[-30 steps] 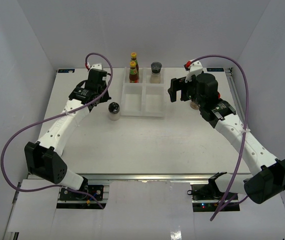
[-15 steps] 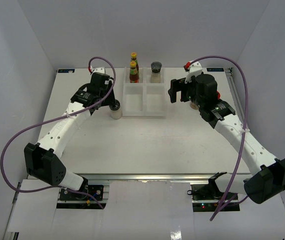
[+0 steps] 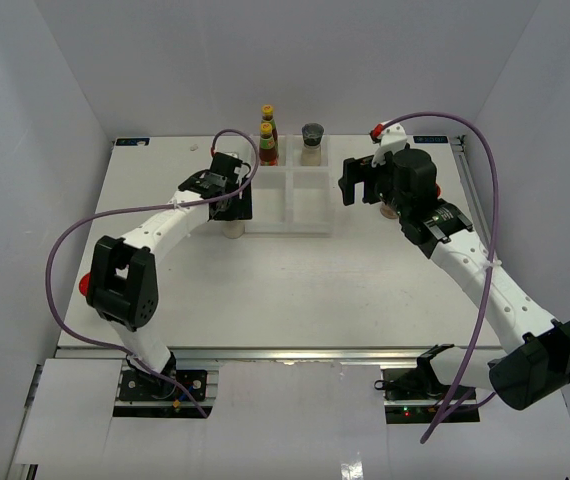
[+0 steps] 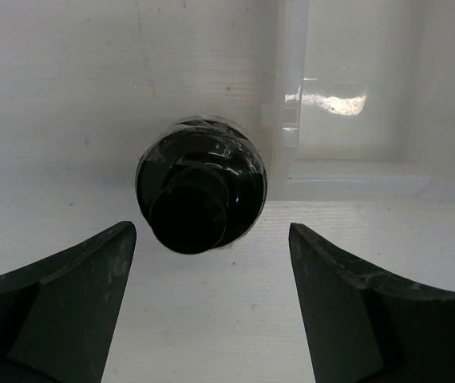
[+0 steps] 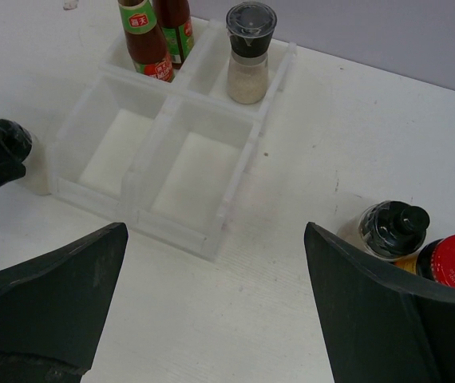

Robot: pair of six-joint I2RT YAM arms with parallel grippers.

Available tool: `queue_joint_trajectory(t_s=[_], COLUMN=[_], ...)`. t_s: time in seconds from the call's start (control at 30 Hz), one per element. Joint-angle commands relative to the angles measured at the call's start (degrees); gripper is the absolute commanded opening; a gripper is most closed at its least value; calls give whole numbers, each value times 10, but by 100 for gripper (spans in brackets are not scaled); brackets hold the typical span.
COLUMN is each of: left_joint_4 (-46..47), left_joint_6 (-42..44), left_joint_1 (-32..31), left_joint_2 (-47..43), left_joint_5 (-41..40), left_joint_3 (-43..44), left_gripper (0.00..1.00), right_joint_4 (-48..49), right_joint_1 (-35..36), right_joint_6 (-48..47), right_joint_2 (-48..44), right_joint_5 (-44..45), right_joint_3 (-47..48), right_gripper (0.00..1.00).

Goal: Organize the condiment bottles

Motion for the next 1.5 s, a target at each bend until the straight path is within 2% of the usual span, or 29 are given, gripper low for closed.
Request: queue_joint_trajectory(t_s=[0.0, 0.33, 0.63, 0.9, 1.0, 1.03, 1.07, 1.13, 1.17, 1.47], left_joint_4=[20, 28, 30, 12, 22, 20, 16, 3, -4, -68], left_joint_6=[4, 5, 7, 4, 12, 13, 13, 9, 7, -7], left_joint_1=[5, 29, 39, 39, 40, 40, 40, 40, 40, 40], left_joint_2=[13, 34, 52, 54, 56, 59, 63, 71, 74, 26], left_joint_5=[12, 14, 54, 45, 45, 46, 46, 45, 43, -10], left_joint_3=[38, 38, 41, 33, 31, 33, 38, 51, 56, 105], left_gripper=[89, 85, 78, 77, 70, 61, 50, 15, 2, 0], right_joint_4=[23, 28, 29, 30, 30, 28, 28, 27, 27, 28], right_joint_1=[2, 2, 2, 2, 2, 2, 2, 2, 2, 2], right_joint_6=[-12, -14, -16, -16, -16, -16, -16, -17, -17, -15], right_joint_2=[-20, -17, -14, -14, -15, -16, -17, -19, -20, -21], right_joint_5=[17, 19, 23, 24, 24, 24, 25, 27, 28, 26], right_joint_3=[-1, -6, -7, -5, -5, -5, -5, -3, -3, -4], right_gripper=[98, 98, 98, 98, 98, 98, 98, 98, 98, 98])
